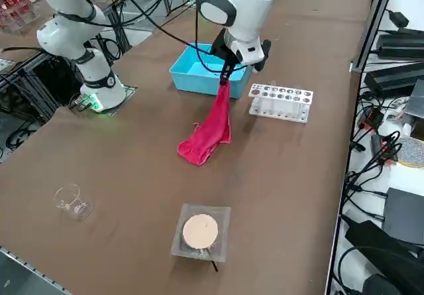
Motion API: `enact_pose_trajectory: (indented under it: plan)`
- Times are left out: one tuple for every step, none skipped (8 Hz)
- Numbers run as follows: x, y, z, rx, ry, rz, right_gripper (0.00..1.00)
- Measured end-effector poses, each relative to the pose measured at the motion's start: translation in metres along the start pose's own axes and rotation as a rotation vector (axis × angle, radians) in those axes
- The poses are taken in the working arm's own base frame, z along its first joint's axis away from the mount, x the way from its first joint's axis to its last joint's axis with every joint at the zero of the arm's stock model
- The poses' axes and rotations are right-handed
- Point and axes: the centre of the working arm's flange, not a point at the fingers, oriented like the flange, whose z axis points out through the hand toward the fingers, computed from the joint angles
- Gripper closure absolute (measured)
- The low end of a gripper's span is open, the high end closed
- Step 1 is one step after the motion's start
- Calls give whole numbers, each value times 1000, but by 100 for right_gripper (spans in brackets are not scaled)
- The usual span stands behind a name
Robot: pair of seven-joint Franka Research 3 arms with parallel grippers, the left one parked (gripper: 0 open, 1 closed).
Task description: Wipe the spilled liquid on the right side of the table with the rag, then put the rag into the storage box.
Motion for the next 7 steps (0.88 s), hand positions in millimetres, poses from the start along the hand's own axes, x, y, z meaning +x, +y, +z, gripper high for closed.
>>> enact_pose_trajectory:
  plan:
    - [-1,32,9,-35,-28,-21,99]
    - [1,69,21,-85,-57,-28,99]
    - [3,102,34,-125,-74,-19,99]
    - [5,130,44,-167,-82,-17,99]
    - [4,156,49,-223,-87,-18,99]
    - [3,181,52,-293,-88,-18,99]
    - [0,209,54,-356,-86,-14,99]
